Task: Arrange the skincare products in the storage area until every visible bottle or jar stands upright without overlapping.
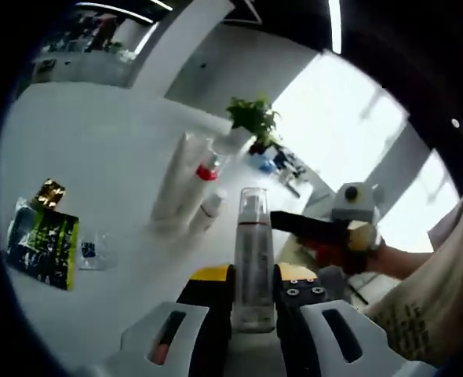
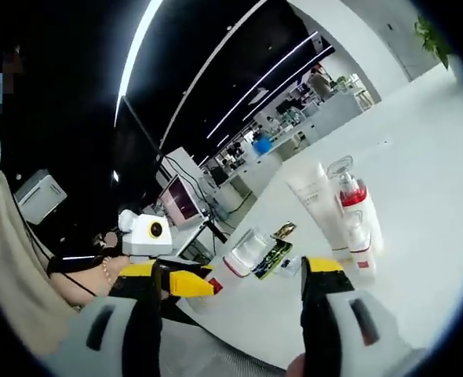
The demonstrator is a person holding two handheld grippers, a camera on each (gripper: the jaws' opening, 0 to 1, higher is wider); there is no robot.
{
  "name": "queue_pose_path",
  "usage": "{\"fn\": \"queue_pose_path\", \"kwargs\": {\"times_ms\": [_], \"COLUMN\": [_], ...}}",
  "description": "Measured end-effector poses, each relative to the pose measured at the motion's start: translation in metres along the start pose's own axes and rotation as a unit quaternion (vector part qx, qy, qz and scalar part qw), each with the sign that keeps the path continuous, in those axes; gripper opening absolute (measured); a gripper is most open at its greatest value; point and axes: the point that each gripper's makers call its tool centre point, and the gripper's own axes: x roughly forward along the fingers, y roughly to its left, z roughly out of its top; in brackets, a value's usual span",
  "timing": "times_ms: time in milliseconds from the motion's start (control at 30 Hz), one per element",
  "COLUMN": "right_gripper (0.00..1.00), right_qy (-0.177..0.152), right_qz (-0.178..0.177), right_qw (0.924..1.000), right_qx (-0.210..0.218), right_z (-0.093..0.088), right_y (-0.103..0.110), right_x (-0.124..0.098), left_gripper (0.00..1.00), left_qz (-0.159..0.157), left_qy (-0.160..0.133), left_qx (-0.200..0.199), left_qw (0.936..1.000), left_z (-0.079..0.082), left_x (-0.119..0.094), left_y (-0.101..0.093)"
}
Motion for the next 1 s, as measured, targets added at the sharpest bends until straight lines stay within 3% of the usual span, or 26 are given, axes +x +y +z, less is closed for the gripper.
{"fn": "queue_pose_path", "kwargs": {"times_ms": [267,367,633,800,1000], "right_gripper": [0.59,0.58,0.43,0.26,0.25], "right_qy": [-0.055,-0.058,-0.074,-0.084,-0.079], "right_qz": [0.017,0.015,0.015,0.012,-0.001], "right_qw": [0.9971,0.9961,0.9933,0.9929,0.9952], "right_qx": [0.051,0.064,0.087,0.083,0.058], "right_z": [0.021,0.022,0.023,0.026,0.027], "right_y": [0.006,0.004,0.003,0.002,0.002], "right_x": [0.003,0.004,0.004,0.005,0.006], "left_gripper": [0.16,0.16,0.16,0.16,0.17], "left_qz": [-0.035,-0.04,-0.058,-0.06,-0.055], "left_qy": [-0.022,-0.027,-0.042,-0.038,-0.022], "left_qx": [0.008,0.01,0.006,0.006,0.017], "left_qw": [0.9991,0.9988,0.9974,0.9975,0.9981], "left_z": [0.005,0.006,0.012,0.01,0.007], "left_x": [0.006,0.006,0.006,0.009,0.013], "left_y": [-0.026,-0.03,-0.036,-0.036,-0.032]}}
